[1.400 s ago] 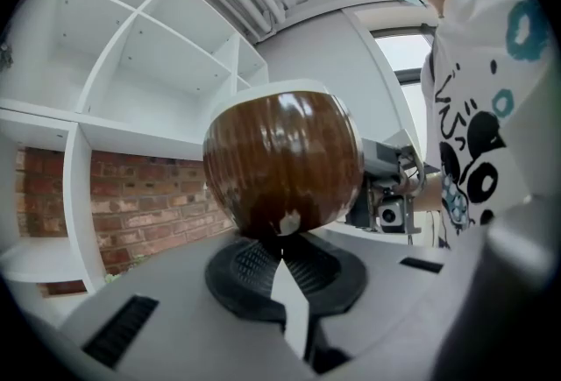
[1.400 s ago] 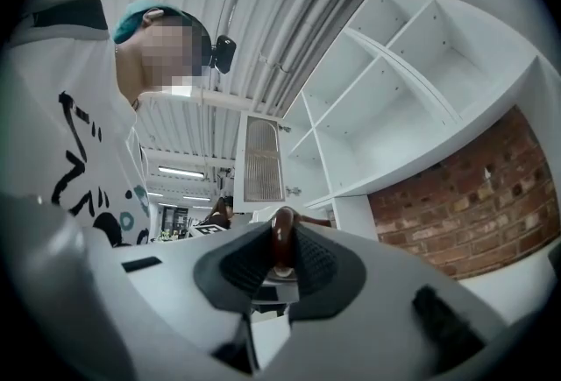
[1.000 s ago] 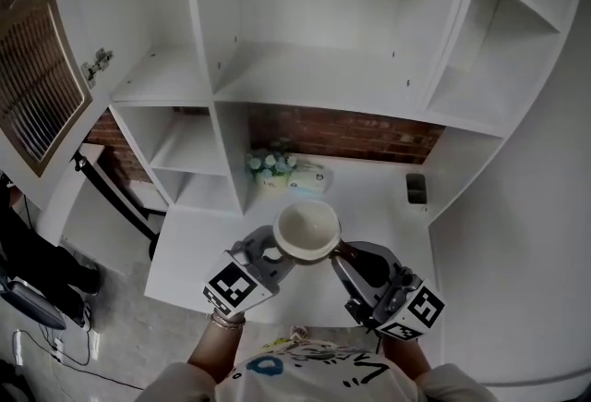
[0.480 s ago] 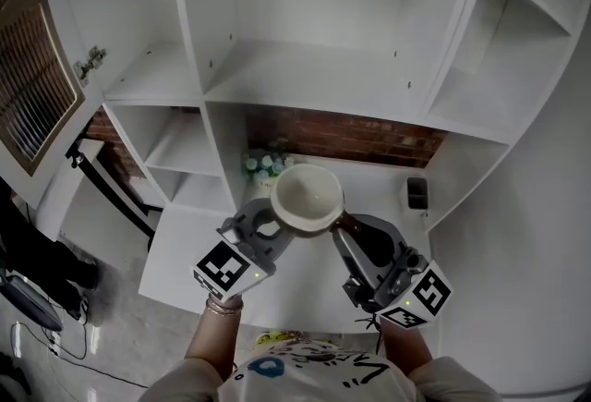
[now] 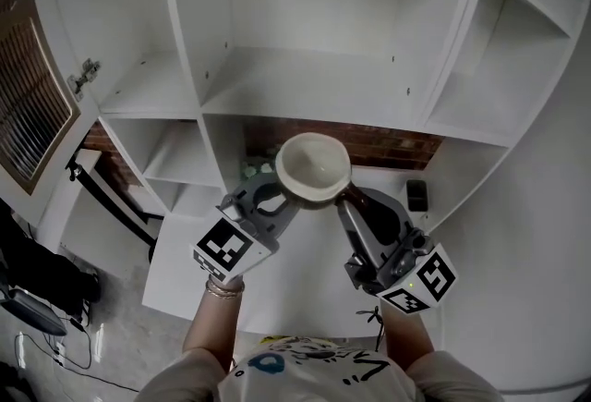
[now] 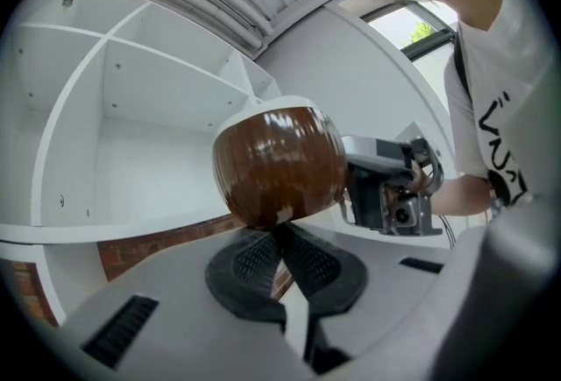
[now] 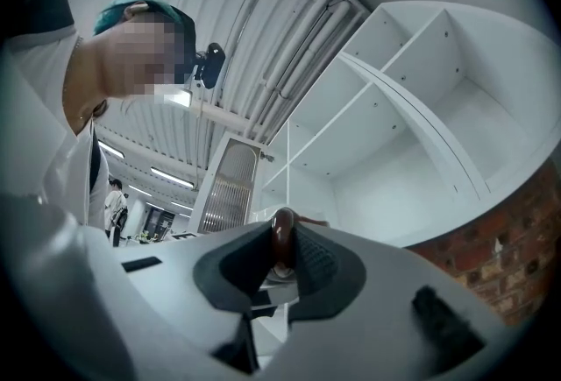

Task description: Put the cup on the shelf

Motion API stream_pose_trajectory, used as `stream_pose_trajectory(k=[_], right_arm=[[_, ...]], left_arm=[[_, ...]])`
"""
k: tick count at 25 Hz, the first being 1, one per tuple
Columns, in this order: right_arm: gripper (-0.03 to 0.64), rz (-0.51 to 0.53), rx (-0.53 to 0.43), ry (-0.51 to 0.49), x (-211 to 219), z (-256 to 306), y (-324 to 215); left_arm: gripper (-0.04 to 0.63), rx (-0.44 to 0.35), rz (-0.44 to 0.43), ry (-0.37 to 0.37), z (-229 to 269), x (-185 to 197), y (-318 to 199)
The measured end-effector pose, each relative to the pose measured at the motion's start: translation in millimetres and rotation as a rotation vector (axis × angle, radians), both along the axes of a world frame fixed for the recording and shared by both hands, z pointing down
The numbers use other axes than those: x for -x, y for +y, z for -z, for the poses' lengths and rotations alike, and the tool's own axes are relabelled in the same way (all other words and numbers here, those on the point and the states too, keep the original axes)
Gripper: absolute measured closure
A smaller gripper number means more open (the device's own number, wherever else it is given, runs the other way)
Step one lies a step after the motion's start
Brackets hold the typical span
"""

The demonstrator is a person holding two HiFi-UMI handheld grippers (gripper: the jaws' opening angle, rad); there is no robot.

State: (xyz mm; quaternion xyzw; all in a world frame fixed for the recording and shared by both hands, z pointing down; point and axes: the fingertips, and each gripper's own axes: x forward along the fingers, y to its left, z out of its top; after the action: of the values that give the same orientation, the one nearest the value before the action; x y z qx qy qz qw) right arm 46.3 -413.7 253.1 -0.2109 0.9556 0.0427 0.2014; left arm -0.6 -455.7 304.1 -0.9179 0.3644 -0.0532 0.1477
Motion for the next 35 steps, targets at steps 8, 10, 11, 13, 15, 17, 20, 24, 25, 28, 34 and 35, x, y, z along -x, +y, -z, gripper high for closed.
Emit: stream_pose_trajectory(k=[8,10,11,13,15,17,20,24,25,28,34,35], right_arm=[[0.558,-0.059,-0.008,-0.021,12.9,22.5,-34.4],[0.558,-0.068,-0.013,-0.035,14.5,27.4,-43.4],[0.558,-0.073,-0.016,-0.040,15.7,29.5,-47.4],[0.558,-0.083,-0.024,-0.046,18.6,33.7,-55.0],[0.558,-0.092,-0.037,-0.049,22.3,37.7,-62.4],[0.560,-0.099,-0.043,-0.052,25.8,40.0,-70.6],[0.558,-0.115,-0.040,-0.053,29.6,42.3,-84.1],[0.558,-0.141,-0.027,-0.063,31.8,44.6,-101.6],[0.558,-0.149,-0.023,-0.063,32.5,44.9,-106.4],[0.558,-0.178,-0.014,-0.047,35.8,44.1,-120.9],[0.558,-0.277,0.000,0.028,42.7,37.2,-144.6],[0.558,-0.287,0.010,0.037,44.2,35.8,-146.7]], left_arm=[[0.580,-0.020,-0.006,-0.004,23.1,12.3,-33.7],[0.580,-0.033,-0.006,0.010,29.7,14.3,-41.3],[0.580,-0.035,-0.004,0.020,32.6,15.4,-44.9],[0.580,-0.032,0.003,0.029,37.4,18.1,-52.5],[0.580,-0.027,0.012,0.020,41.4,21.0,-60.5],[0.580,-0.016,0.019,0.012,43.4,24.0,-68.4],[0.580,0.007,0.021,0.016,45.1,26.7,-77.9],[0.580,0.038,0.021,0.018,41.1,30.8,-84.9],[0.580,0.053,0.021,0.014,37.3,32.4,-86.3],[0.580,0.071,0.015,0.018,29.7,35.6,-89.0],[0.580,0.090,0.000,0.021,18.2,38.0,-90.8],[0.580,0.091,-0.002,0.023,17.3,38.9,-90.1]])
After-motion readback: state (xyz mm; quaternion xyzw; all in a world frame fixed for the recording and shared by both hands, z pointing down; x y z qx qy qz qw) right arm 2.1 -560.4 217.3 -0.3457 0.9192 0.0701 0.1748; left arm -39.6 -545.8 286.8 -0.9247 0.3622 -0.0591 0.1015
